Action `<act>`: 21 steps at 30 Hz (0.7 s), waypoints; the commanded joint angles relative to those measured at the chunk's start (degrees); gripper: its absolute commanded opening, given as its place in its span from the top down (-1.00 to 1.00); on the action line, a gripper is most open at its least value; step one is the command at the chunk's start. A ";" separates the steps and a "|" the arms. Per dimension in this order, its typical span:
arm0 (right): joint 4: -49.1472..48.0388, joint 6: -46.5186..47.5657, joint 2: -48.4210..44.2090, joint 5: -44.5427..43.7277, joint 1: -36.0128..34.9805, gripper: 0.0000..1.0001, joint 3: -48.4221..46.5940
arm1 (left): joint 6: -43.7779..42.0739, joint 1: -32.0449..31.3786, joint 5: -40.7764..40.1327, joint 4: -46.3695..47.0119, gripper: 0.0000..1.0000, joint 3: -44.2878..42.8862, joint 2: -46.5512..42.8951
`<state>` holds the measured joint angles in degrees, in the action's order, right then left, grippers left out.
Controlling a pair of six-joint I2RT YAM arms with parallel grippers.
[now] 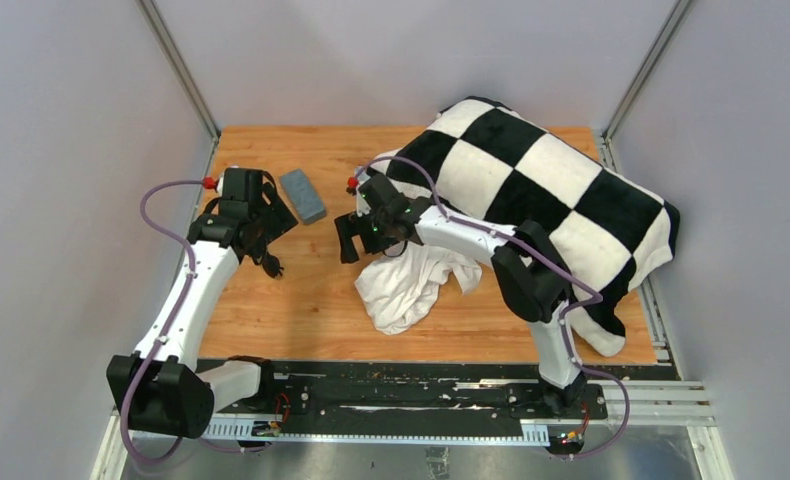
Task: Organize the sunglasses
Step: Move the distractor to the center of the board.
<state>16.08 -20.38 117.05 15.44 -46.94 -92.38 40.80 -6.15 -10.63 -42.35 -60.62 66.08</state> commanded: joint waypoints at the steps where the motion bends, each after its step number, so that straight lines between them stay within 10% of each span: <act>1: 2.54 0.54 0.40 2.85 -4.81 -0.92 1.28 | -0.41 -0.18 -0.97 -0.80 -0.51 0.46 0.31; 14: 8.45 6.07 -24.94 -4.42 -3.24 -0.99 35.00 | -5.65 -0.26 1.24 -0.54 -0.51 -2.89 7.01; 21: 12.26 6.16 -37.37 -6.87 -2.98 -1.00 37.72 | -6.55 -0.93 -0.54 1.82 -0.54 -4.18 10.65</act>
<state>26.02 -15.20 83.96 11.16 -50.46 -54.37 35.68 -6.22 -9.30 -42.09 -63.11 74.83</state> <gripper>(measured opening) 0.999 0.757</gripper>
